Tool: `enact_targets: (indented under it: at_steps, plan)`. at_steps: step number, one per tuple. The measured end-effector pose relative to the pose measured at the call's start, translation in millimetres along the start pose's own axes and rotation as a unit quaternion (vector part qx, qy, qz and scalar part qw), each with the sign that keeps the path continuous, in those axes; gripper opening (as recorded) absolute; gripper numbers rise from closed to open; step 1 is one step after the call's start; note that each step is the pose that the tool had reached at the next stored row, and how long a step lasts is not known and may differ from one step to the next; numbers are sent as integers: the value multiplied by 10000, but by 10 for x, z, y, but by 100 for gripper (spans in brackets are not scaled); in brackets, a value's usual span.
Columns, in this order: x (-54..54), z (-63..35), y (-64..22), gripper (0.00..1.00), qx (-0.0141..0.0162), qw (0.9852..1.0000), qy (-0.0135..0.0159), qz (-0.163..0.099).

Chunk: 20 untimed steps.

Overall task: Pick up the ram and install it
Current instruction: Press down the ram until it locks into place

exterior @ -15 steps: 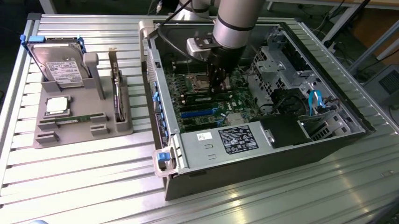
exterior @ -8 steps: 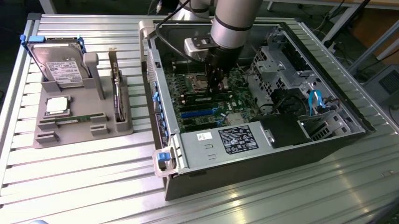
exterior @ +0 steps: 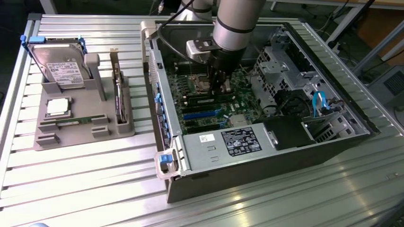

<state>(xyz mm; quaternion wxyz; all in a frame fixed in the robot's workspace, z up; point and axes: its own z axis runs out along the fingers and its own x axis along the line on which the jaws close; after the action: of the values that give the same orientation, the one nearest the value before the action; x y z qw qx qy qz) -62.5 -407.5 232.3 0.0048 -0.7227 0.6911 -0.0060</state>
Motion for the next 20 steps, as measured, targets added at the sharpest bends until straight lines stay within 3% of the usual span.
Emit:
enact_targets:
  at_steps: [8, 11, 15, 20]
  plan:
    - [0, 31, 0, 11, 7, 10000, -1, 0]
    - [0, -78, -2, 11, 3, 10000, -3, 0]
    - [-4, -81, 81, 11, 2, 10000, -2, 0]
    - [-4, -76, 82, 11, 1, 10000, 10, 0]
